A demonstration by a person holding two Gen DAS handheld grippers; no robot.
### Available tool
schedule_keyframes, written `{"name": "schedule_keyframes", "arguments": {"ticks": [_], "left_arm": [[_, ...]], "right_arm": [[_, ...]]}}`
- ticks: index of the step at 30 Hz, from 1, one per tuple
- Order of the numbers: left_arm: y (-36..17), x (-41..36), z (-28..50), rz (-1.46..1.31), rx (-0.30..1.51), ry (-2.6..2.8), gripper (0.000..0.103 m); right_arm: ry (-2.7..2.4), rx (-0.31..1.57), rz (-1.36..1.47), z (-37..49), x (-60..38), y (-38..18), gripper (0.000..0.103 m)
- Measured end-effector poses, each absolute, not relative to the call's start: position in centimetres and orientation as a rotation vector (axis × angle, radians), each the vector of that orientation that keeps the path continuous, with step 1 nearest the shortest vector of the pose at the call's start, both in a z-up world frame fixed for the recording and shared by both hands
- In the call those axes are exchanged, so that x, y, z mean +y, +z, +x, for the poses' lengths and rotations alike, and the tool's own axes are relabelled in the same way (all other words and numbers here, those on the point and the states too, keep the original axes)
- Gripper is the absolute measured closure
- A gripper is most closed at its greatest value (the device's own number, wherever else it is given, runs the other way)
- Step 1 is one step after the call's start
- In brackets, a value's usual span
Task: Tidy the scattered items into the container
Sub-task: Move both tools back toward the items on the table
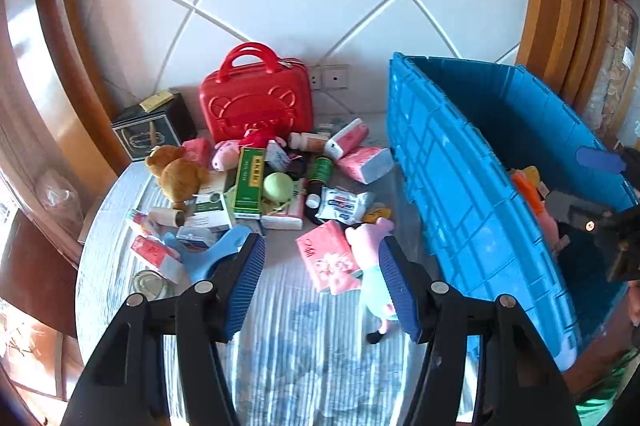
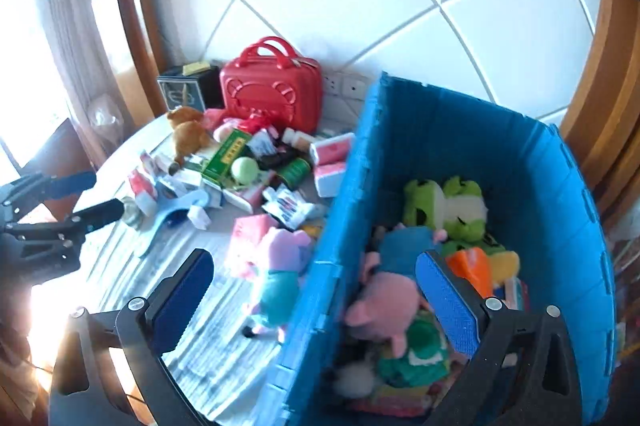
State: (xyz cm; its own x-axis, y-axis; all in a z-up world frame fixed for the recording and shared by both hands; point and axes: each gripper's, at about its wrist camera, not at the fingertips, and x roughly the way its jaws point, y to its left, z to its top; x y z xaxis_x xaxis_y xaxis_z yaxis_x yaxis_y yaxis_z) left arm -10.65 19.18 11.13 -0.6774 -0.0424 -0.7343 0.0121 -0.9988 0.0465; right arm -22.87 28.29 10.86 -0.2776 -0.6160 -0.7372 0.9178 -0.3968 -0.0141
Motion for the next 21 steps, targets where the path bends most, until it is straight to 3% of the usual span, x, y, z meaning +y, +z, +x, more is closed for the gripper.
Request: {"name": "schedule_keyframes", "arguments": {"ticks": [5, 15, 21], "left_arm": [[8.3, 12.2, -8.2, 1.188, -0.119, -2.855, 0.044], [0.6, 3.9, -5.9, 1.210, -0.087, -2.778, 0.044], [-4.2, -0.1, -6.5, 1.261, 0.080, -2.693, 0.044]], "right_arm": [[-1.873, 0.543, 0.774, -15.6, 22.8, 9.2, 0.000], [-1.850, 0.677, 0.814, -4.2, 14.6, -1.3, 0.000], [-1.812, 0.737, 0.792, -2.2, 11.6, -5.4, 0.000]]}}
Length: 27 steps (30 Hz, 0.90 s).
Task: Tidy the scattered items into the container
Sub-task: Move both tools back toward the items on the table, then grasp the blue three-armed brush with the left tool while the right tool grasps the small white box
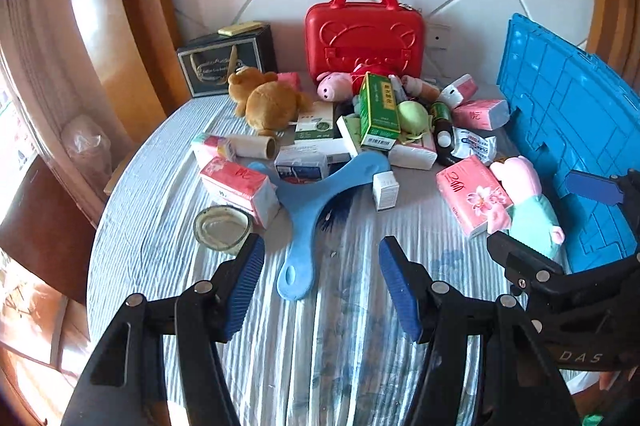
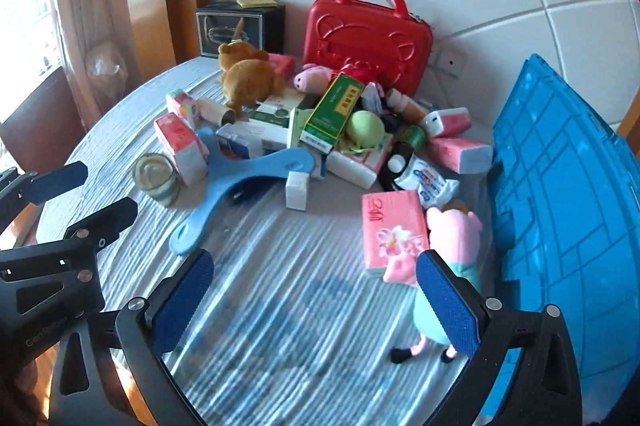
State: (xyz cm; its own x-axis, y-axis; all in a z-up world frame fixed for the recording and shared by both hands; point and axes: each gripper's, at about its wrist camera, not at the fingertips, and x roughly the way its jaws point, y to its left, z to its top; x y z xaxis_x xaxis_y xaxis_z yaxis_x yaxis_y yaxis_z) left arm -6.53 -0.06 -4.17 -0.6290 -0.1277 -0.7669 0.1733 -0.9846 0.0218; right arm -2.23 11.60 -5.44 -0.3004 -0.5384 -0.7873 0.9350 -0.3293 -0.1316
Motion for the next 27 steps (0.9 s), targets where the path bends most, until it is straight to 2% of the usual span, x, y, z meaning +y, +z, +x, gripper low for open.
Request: {"name": "schedule_keyframes", "arguments": {"ticks": [8, 15, 27], "left_arm": [[-8.7, -3.3, -8.9, 1.324, 0.217, -2.581, 0.044], [-11.8, -5.4, -11.3, 1.385, 0.262, -2.498, 0.044], [-17.2, -8.1, -17.1, 1.510, 0.316, -2.476, 0.044]], "right_arm": [[-1.743, 0.810, 0.766, -2.4, 7.0, -9.3, 0.000], [-1.679, 0.864, 0.805, -3.9, 3.5, -13.0, 0.000], [-1.643, 0.832, 0.971, -7.8, -1.5, -18.8, 0.000]]}}
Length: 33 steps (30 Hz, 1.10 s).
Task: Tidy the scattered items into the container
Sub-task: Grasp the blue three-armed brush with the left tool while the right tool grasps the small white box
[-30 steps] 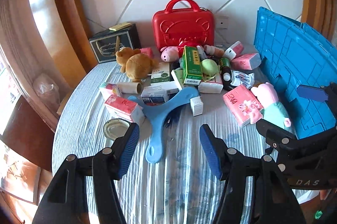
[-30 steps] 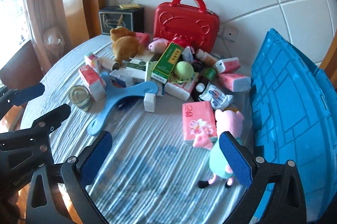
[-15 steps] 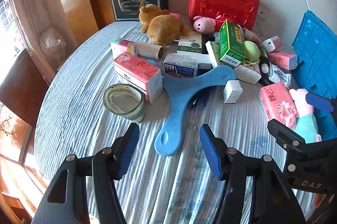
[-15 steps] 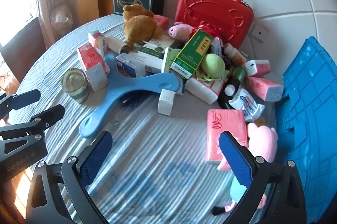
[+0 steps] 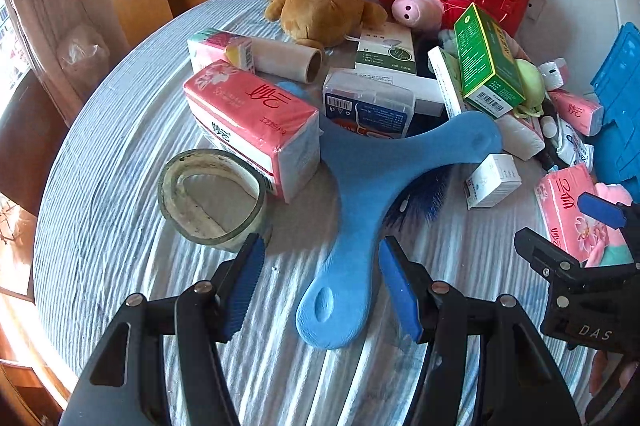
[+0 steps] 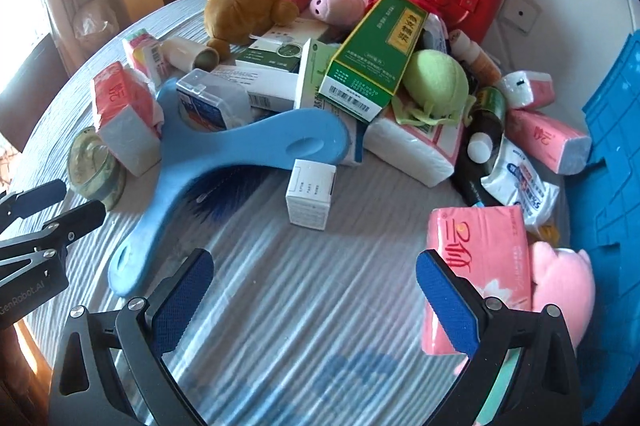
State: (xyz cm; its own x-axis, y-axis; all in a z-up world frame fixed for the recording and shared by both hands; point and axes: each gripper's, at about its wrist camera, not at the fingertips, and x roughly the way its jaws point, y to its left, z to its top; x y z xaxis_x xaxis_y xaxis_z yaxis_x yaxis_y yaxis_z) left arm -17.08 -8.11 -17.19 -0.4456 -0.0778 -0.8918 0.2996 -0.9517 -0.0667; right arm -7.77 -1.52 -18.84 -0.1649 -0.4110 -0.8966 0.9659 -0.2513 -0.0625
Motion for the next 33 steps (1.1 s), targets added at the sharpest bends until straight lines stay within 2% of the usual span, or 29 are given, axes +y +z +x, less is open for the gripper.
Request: {"name": "schedule_keyframes", "arguments": {"ticks": [7, 8, 10, 18, 30, 31, 32, 33], "left_arm": [[-19.9, -7.8, -19.6, 1.597, 0.321, -2.490, 0.044], [-20.4, -7.5, -20.0, 1.613, 0.303, -2.493, 0.044], [-21.2, -6.9, -20.8, 1.646, 0.269, -2.496, 0.044], [-23.2, -5.9, -23.1, 1.702, 0.253, -2.516, 0.044], [-24.2, -5.6, -23.7, 1.692, 0.167, -2.570, 0.043], [-24.2, -5.5, -23.6, 1.682, 0.158, -2.579, 0.043], [-24.2, -5.5, -23.4, 1.670, 0.154, -2.584, 0.045], [-24.1, -5.6, -23.3, 1.656, 0.159, -2.588, 0.055]], "right_arm": [[-1.619, 0.777, 1.075, -10.3, -2.8, -21.8, 0.002], [-1.612, 0.774, 1.073, -10.3, -3.0, -21.9, 0.005], [-1.600, 0.768, 1.074, -10.4, -3.4, -22.2, 0.022], [-1.559, 0.729, 1.103, -10.5, -4.9, -23.4, 0.033], [-1.556, 0.806, 1.068, -9.6, -6.9, -25.7, 0.051], [-1.561, 0.812, 1.056, -9.5, -7.0, -25.7, 0.055], [-1.561, 0.822, 1.044, -9.4, -7.1, -25.7, 0.059], [-1.549, 0.834, 1.027, -9.3, -7.1, -25.7, 0.067]]}}
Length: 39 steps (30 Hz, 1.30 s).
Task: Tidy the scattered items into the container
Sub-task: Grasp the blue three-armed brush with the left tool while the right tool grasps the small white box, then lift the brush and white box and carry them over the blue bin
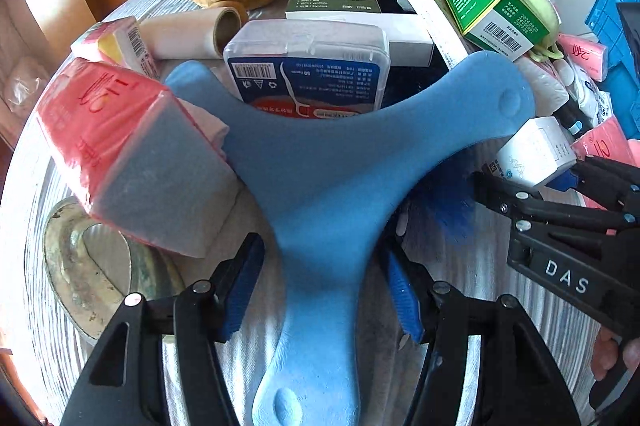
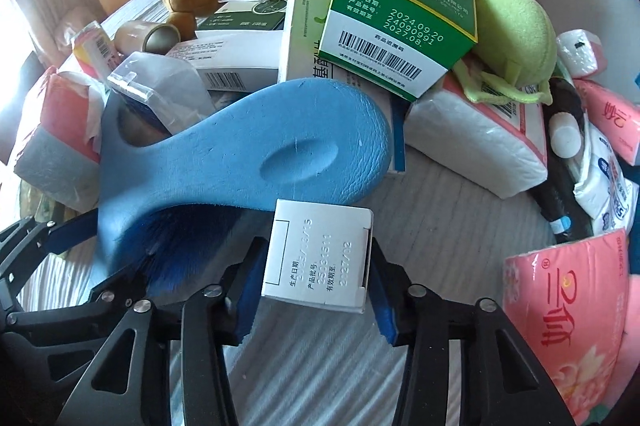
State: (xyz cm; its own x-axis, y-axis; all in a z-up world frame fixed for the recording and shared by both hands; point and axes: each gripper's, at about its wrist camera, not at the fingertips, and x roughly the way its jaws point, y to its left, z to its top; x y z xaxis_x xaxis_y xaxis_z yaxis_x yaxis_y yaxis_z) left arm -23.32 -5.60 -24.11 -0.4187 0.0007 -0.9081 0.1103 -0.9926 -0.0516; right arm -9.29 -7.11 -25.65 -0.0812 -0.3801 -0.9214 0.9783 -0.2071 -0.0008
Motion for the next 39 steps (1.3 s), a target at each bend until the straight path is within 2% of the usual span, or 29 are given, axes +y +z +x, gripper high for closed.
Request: {"name": "schedule_keyframes", "arguments": {"ticks": [1, 2, 7, 15, 39], "left_arm": [[-24.0, -5.7, -23.2, 1.651, 0.175, -2.592, 0.062], [-23.9, -5.9, -23.2, 1.657, 0.192, -2.590, 0.065], [-23.2, -5.7, -22.1, 1.640, 0.172, -2.588, 0.066], [-18.8, -4.1, -19.1, 1.528, 0.133, -2.657, 0.066], [0.2, 5.2, -13.3, 1.069, -0.062, -2.892, 0.066]], "right_arm": [[-1.537, 0.838, 1.019, -9.2, -7.1, -25.6, 0.073], [-1.530, 0.832, 1.022, -9.2, -7.1, -25.6, 0.074], [-1.528, 0.827, 1.019, -9.2, -6.1, -25.0, 0.074], [-1.552, 0.796, 0.973, -9.5, -2.9, -21.7, 0.074], [-1.791, 0.674, 0.640, -12.6, 11.5, -3.0, 0.074]]}}
